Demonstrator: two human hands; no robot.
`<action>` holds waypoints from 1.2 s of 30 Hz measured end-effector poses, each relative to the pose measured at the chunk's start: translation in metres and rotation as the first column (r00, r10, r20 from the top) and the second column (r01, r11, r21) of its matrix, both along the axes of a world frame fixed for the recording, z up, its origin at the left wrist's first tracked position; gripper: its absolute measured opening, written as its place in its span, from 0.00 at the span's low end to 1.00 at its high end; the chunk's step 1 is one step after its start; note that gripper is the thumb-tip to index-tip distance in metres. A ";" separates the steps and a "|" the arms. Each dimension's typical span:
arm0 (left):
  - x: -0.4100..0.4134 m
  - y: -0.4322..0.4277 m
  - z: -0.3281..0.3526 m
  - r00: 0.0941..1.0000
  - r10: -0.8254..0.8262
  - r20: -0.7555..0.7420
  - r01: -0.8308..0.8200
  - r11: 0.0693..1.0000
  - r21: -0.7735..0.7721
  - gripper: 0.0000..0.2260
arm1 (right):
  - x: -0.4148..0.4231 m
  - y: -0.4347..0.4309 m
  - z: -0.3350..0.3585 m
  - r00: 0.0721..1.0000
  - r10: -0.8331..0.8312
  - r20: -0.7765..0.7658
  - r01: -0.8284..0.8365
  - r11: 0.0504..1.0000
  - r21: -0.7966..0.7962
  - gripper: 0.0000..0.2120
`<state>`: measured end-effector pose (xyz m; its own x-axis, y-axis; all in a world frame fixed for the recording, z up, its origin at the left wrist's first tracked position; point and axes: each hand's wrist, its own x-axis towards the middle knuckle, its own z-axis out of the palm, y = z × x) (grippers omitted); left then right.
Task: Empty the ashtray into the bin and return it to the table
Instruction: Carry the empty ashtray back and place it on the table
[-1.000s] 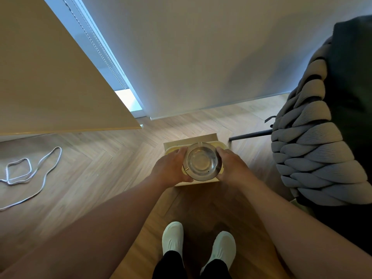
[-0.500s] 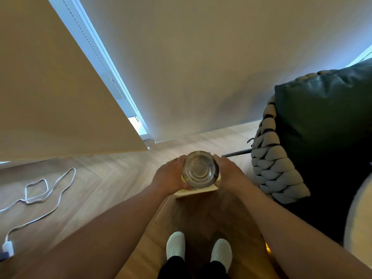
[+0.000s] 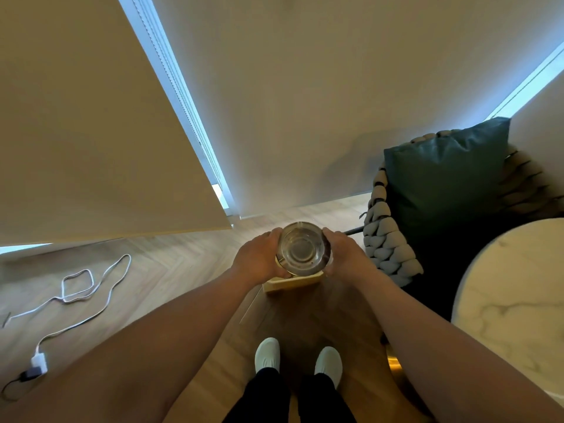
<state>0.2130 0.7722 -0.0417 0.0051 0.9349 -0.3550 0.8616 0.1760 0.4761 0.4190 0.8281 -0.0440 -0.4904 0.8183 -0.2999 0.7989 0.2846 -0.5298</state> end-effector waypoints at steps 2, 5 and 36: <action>0.001 -0.010 0.010 1.000 -0.004 0.005 0.004 1.000 0.010 0.41 | 0.002 -0.009 0.008 1.000 -0.004 -0.004 0.004 1.000 0.011 0.24; 0.002 -0.023 0.022 1.000 -0.013 0.007 0.012 1.000 0.027 0.40 | 0.004 -0.020 0.019 1.000 0.007 -0.020 -0.006 1.000 0.015 0.22; 0.047 -0.078 0.022 0.911 -0.408 0.053 0.407 0.913 0.035 0.40 | 0.062 -0.164 0.021 0.920 -0.391 -0.010 0.391 0.920 0.010 0.22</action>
<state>0.2600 0.6941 -0.0195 0.4073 0.8549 -0.3215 0.8269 -0.1957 0.5272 0.4806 0.6644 -0.0233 -0.1331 0.9489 -0.2861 0.8437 -0.0430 -0.5351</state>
